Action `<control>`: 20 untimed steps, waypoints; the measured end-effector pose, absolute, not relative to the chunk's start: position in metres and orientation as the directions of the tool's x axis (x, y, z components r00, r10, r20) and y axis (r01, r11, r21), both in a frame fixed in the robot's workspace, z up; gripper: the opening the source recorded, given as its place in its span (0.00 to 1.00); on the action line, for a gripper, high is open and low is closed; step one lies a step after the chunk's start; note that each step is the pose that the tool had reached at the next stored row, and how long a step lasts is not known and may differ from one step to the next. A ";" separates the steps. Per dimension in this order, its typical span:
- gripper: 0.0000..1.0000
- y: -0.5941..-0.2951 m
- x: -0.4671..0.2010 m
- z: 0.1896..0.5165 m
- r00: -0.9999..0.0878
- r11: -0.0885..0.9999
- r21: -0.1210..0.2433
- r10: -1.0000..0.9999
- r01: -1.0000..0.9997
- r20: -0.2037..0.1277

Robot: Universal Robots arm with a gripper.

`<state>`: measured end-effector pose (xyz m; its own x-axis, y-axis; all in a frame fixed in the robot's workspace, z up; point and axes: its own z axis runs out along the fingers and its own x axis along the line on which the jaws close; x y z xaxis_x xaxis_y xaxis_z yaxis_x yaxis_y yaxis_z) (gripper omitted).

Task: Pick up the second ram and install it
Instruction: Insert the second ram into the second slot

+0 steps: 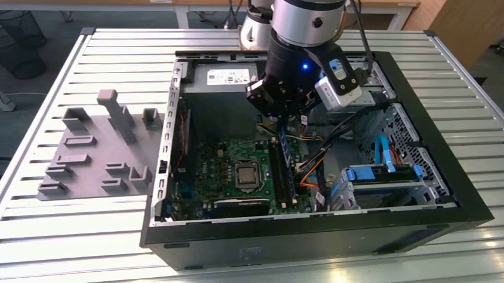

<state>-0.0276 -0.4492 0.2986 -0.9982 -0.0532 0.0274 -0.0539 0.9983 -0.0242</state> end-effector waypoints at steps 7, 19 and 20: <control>0.14 -0.450 -0.027 0.293 -0.998 0.998 -0.024 -0.052 -0.053 0.028; 0.14 -0.456 -0.027 0.278 -1.000 1.000 -0.024 0.002 0.002 0.028; 0.14 -0.456 -0.027 0.277 -1.000 1.000 -0.024 0.004 0.003 0.028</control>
<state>-0.0272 -0.4563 0.2766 -0.9996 0.0037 0.0280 0.0030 0.9997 -0.0244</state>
